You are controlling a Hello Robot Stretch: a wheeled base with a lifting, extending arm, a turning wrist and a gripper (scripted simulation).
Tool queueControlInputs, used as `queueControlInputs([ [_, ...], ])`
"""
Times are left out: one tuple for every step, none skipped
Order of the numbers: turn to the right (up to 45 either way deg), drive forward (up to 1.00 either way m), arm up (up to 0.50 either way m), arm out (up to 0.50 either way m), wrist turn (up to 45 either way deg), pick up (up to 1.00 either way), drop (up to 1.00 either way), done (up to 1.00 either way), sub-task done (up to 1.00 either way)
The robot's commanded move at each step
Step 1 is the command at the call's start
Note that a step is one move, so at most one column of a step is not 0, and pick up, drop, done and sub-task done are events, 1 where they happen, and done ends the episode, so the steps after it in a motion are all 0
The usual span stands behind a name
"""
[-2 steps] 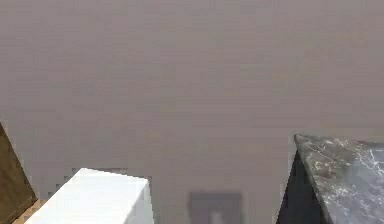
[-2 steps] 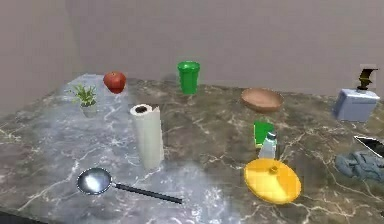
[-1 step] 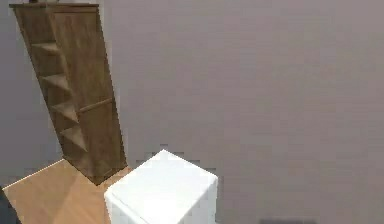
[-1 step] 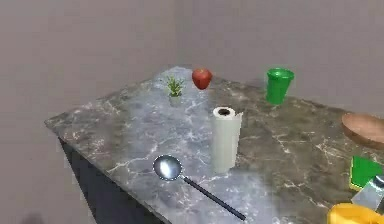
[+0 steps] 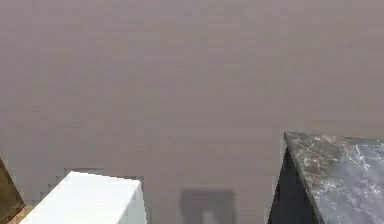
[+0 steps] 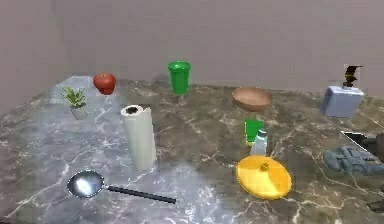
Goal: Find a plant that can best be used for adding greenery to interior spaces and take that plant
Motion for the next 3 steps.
queueControlInputs([
  [0.0, 0.3, 0.0, 0.0, 0.0, 0.0, 0.0, 0.0, 0.0],
  [-9.0, 0.0, 0.0, 0.0, 0.0, 0.0, 0.0, 0.0, 0.0],
  [0.0, 0.0, 0.5, 0.0, 0.0, 0.0, 0.0, 0.0, 0.0],
])
